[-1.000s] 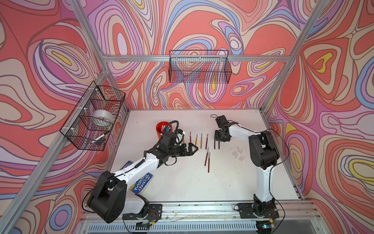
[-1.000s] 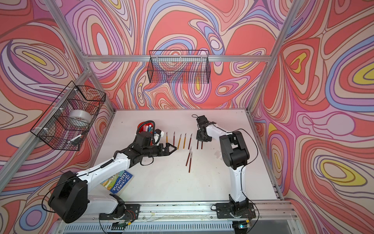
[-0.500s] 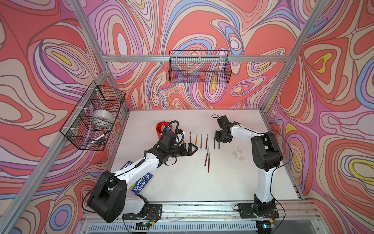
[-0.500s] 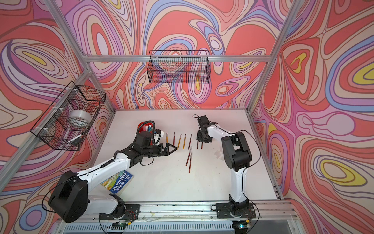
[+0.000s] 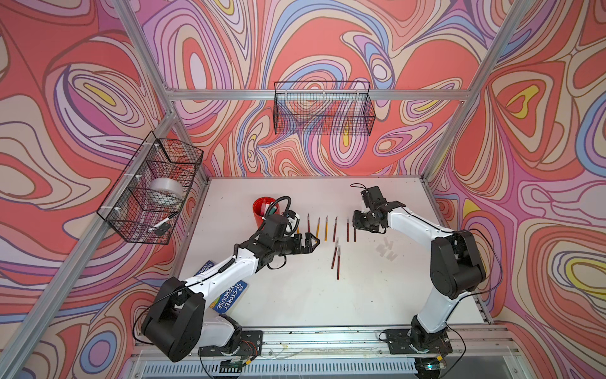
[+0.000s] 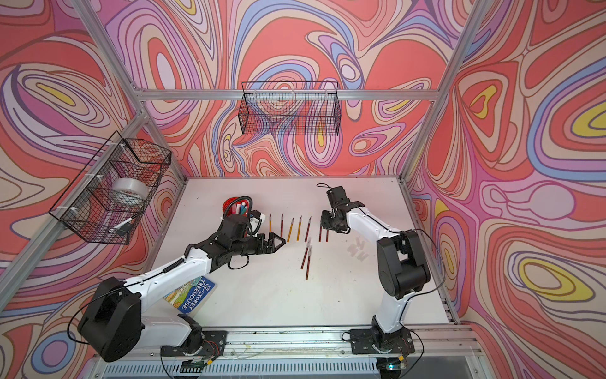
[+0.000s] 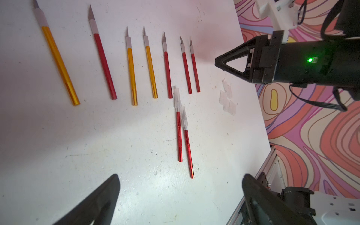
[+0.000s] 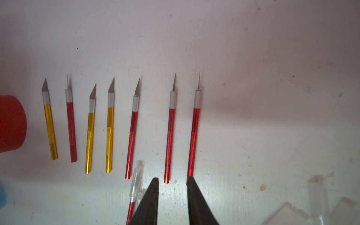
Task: Remove protective caps from carving knives
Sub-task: Place the carving knife at the center of the board, then pick up the carving knife from the center of the board.
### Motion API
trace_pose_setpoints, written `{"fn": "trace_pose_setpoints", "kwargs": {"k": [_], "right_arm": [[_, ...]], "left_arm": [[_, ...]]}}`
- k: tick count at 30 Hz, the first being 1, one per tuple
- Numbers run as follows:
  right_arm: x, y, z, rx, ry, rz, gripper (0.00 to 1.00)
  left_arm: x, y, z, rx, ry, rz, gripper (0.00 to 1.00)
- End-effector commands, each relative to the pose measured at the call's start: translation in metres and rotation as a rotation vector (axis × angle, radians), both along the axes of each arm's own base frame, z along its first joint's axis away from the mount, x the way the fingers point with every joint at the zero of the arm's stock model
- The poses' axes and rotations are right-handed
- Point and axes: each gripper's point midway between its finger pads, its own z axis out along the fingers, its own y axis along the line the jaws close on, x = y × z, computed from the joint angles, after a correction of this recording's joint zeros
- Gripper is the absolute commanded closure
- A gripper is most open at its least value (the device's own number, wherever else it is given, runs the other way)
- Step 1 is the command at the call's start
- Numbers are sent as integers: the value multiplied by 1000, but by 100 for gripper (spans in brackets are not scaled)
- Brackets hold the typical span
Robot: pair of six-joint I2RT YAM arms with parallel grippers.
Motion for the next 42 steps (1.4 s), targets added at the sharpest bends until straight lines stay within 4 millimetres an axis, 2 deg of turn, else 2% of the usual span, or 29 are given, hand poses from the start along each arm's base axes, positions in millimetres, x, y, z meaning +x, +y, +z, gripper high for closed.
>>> {"fn": "trace_pose_setpoints", "kwargs": {"k": [1, 6, 13, 20, 25, 31, 38, 42], "right_arm": [[-8, 10, 23, 82, -66, 61, 72], [-26, 17, 42, 159, -116, 94, 72], [-53, 14, 71, 223, -235, 118, 71], [-69, 2, 57, 188, -236, 100, 73], [-72, -3, 49, 168, -234, 85, 75], [-75, -7, 51, 150, -244, 76, 76], [-80, -19, 55, 97, -265, 60, 77], [-82, -21, 49, 85, -250, 51, 78]], "left_arm": [[1, -4, 11, 95, -62, -2, 0], [2, -21, 4, 178, -75, -27, 0], [4, -42, -17, 274, -58, -61, 2], [5, -57, -38, 359, -32, -89, 6], [8, -68, -51, 394, -11, -114, 14], [12, -77, -67, 415, 23, -123, 28], [16, -82, -85, 466, 49, -119, 39], [19, -87, -94, 482, 65, -122, 43]]}}
